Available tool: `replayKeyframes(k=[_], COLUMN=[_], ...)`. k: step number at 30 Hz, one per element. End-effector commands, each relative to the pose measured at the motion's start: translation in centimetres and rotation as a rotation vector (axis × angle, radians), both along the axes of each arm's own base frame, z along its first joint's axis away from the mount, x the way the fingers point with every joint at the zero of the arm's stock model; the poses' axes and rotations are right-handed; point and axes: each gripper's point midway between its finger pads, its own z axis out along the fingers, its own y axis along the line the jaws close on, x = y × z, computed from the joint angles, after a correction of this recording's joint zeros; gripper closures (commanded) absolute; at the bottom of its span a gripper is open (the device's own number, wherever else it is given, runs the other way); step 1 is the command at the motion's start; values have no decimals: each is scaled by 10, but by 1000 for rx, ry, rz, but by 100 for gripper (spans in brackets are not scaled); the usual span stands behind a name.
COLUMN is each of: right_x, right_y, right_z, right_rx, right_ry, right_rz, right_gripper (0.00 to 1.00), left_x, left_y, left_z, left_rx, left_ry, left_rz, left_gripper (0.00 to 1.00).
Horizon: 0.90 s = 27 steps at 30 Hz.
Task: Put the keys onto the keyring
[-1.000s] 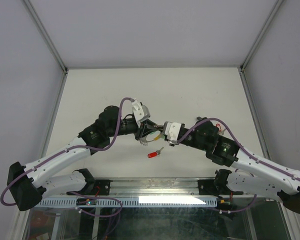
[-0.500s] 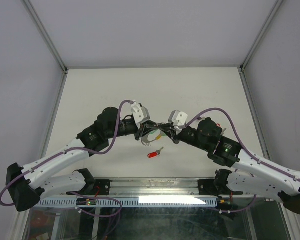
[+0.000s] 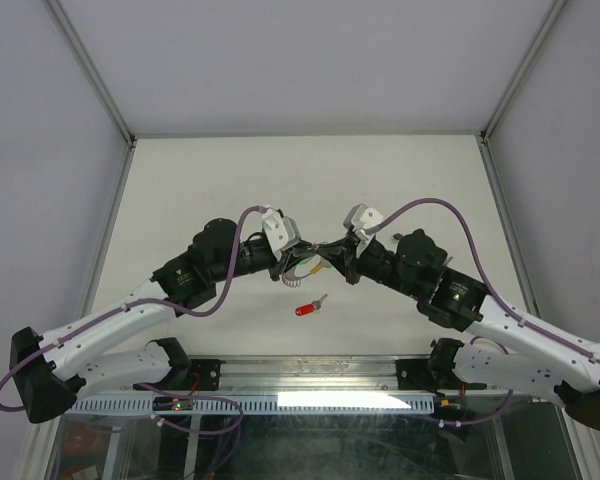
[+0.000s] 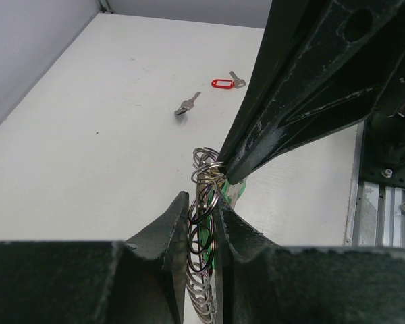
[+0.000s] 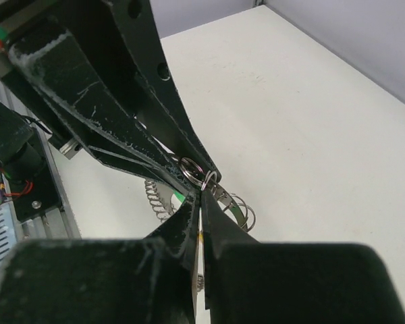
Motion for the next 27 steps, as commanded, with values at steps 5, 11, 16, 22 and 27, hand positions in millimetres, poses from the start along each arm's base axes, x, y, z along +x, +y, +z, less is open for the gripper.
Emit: replayKeyframes(k=[5,11,16,22,27], right_x=[0,3,7,12,19], right_y=[-3,-5,-7,-5,-8], right_z=[47,54,61,65,64], right_rx=[141,177,189,176,163], right_ry=[104,207,294,398,491], right_rz=[-25,-26,-28,-30,-55], right_gripper=[100,100,100,100,100], left_x=[20,21,21,23,25], left_y=[11,12,13,13,15], left_z=[34,36,39,39,39], left_rx=[-21,7,25,67,100], left_ry=[-125,-161,-199,-241,-282], left_rz=[127,155,175,182,194], left_gripper=[100,100,100,100,100])
